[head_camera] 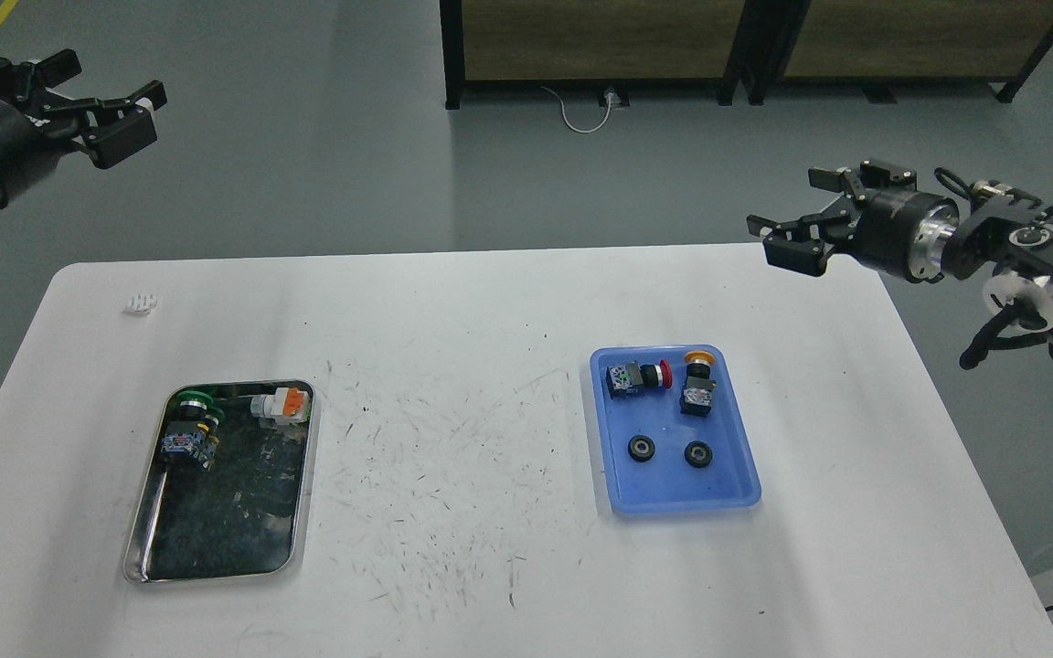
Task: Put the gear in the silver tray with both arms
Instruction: 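Move the right gripper toward the blue tray, then grasp the black gear nearest the robot in the blue tray with the right gripper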
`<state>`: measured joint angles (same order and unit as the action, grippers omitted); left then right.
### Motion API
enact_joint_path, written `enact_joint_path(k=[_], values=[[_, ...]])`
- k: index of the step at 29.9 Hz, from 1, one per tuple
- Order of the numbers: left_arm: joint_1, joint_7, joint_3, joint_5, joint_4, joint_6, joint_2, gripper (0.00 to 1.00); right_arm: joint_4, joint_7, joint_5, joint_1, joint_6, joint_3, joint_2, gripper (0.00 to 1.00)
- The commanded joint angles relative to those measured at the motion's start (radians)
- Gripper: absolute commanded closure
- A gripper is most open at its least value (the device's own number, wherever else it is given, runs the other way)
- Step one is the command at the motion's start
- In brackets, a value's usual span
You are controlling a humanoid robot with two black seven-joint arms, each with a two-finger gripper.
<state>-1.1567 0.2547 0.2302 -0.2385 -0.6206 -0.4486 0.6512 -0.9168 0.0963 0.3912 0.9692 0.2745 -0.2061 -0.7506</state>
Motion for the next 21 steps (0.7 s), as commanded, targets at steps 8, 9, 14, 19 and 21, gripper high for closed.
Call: enact_joint_path(k=[8, 9, 14, 19, 21], values=[[0.022, 0.024, -0.023, -0.149, -0.008, -0.04, 0.037, 0.02, -0.06, -0.004, 0.115, -0.004, 0.172, 0.191, -0.007, 0.01], [0.022, 0.024, -0.025, -0.153, -0.008, -0.04, 0.038, 0.02, -0.062, -0.006, 0.124, -0.004, 0.181, 0.211, -0.003, 0.01], [0.022, 0.023, -0.028, -0.157, -0.008, -0.04, 0.039, 0.02, -0.07, -0.004, 0.175, -0.003, 0.204, 0.284, 0.03, 0.01], [0.022, 0.02, -0.028, -0.157, -0.008, -0.04, 0.044, 0.02, -0.067, -0.004, 0.236, -0.004, 0.212, 0.343, 0.065, 0.01], [0.022, 0.02, -0.028, -0.157, -0.008, -0.039, 0.048, 0.02, -0.062, -0.004, 0.247, -0.007, 0.212, 0.352, 0.073, 0.01]])
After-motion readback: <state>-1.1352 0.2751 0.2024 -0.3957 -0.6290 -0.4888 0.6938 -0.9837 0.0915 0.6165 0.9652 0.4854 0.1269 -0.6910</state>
